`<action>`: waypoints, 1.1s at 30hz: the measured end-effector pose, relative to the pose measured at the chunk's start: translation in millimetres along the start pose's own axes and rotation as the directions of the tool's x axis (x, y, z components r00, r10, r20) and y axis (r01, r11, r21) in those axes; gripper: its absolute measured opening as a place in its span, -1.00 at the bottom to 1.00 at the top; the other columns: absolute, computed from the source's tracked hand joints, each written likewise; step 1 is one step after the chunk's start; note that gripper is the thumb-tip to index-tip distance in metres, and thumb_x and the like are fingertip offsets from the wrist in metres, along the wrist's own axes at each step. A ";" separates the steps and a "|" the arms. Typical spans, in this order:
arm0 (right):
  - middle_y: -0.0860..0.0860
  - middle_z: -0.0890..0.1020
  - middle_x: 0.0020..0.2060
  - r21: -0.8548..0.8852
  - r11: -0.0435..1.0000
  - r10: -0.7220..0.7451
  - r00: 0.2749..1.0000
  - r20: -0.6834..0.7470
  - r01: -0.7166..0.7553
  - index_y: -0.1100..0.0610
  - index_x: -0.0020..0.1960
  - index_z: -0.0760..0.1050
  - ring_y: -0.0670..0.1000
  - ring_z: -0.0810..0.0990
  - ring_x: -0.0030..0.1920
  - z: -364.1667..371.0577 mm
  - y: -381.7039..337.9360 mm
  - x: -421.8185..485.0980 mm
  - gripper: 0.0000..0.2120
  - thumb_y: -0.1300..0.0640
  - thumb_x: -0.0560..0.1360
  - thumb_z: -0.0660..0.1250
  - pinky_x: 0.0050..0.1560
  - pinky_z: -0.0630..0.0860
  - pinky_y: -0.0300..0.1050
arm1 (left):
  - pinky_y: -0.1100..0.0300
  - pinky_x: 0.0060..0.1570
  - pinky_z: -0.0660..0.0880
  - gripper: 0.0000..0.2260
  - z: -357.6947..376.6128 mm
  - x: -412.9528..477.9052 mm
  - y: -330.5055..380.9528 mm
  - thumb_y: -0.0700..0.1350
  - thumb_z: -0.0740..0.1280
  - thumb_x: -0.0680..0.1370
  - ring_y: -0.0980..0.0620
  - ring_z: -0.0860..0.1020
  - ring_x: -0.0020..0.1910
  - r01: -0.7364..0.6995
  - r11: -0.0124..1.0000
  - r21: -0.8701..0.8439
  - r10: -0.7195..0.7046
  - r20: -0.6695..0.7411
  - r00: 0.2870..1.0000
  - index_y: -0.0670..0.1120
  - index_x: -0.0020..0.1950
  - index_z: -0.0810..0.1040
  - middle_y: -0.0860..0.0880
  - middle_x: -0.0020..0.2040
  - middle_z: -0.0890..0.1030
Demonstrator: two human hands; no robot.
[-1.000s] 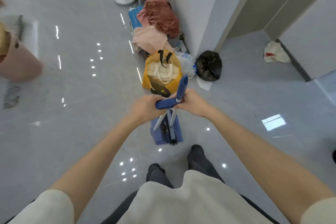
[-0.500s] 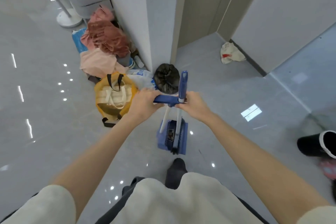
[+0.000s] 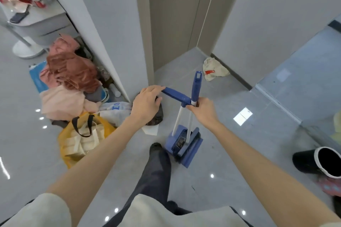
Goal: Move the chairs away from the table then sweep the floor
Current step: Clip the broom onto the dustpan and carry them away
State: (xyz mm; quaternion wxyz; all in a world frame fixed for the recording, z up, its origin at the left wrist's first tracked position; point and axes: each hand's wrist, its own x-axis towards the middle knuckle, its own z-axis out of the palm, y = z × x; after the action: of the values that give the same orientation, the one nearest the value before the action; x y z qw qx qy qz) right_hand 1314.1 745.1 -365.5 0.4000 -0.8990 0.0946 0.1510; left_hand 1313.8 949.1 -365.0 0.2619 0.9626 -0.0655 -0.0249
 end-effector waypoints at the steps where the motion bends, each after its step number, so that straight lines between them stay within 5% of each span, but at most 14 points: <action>1: 0.00 0.50 -0.33 -0.015 1.000 0.011 1.000 -0.015 -0.011 0.05 -0.30 0.37 0.03 0.47 -0.26 -1.2 -1.7 17.0 -0.75 0.15 0.49 0.38 -0.35 0.31 -0.19 | 0.06 0.28 0.36 -0.63 1.6 18.7 -4.1 -0.16 0.21 0.60 -0.09 0.39 0.34 -0.001 1.000 -0.010 0.001 0.017 1.000 -0.02 0.42 0.38 -0.01 0.37 0.46; 6: 0.08 0.51 -0.25 -0.027 0.995 0.097 0.993 -0.070 -0.099 0.17 -0.09 0.50 0.05 0.48 -0.25 -5.5 -17.5 110.6 -0.94 0.19 0.50 0.36 -0.27 0.34 -0.16 | -0.04 0.26 0.42 -0.61 -3.3 117.6 -23.4 -0.15 0.21 0.60 -0.10 0.38 0.36 0.009 0.999 -0.052 -0.002 0.131 0.991 0.02 0.44 0.36 -0.03 0.39 0.44; 10: 0.10 0.52 -0.28 -0.040 0.990 0.134 0.987 -0.091 -0.138 0.23 -0.09 0.52 0.08 0.49 -0.30 -5.0 -31.9 174.6 -0.89 0.18 0.52 0.34 -0.41 0.30 -0.17 | -0.04 0.33 0.38 -0.61 -12.5 178.3 -40.4 -0.18 0.21 0.60 -0.10 0.39 0.37 0.018 0.997 -0.077 -0.007 0.143 0.990 0.01 0.43 0.37 -0.05 0.39 0.45; 16: 0.09 0.51 -0.26 -0.063 0.992 0.107 0.993 -0.056 -0.111 0.30 -0.01 0.53 0.08 0.50 -0.24 0.8 -51.0 265.3 -0.82 0.16 0.54 0.30 -0.32 0.34 -0.14 | -0.02 0.34 0.37 -0.61 -9.6 237.3 -59.0 -0.15 0.19 0.60 -0.09 0.38 0.38 0.100 0.994 -0.047 -0.091 0.163 0.982 0.04 0.44 0.36 -0.02 0.40 0.43; 27: 0.24 0.66 -0.03 -0.027 0.999 0.042 0.987 0.153 -0.038 0.32 0.08 0.54 0.09 0.53 -0.20 3.6 -81.8 402.1 -0.79 0.22 0.56 0.21 -0.25 0.33 -0.15 | 0.08 0.33 0.35 -0.61 22.6 315.1 -46.7 -0.18 0.23 0.58 -0.07 0.42 0.34 0.395 0.909 -0.135 -0.392 0.049 0.919 0.03 0.41 0.41 -0.02 0.38 0.46; 33: 0.17 0.66 0.05 -0.116 0.993 0.037 0.939 0.343 0.003 0.25 0.15 0.54 0.16 0.65 0.04 9.9 -98.9 450.8 -0.72 0.10 0.55 0.27 -0.27 0.43 -0.15 | 0.11 0.28 0.37 -0.66 34.1 340.9 -25.4 -0.20 0.23 0.58 -0.06 0.46 0.31 0.454 0.873 -0.179 -0.466 -0.025 0.885 0.00 0.35 0.48 0.00 0.37 0.48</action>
State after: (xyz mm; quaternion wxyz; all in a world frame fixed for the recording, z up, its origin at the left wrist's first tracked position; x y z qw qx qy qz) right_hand 1763.0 795.8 -460.0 0.3566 -0.8794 0.0221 0.3146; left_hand 1651.4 906.3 -411.9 0.3304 0.9253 0.1764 -0.0594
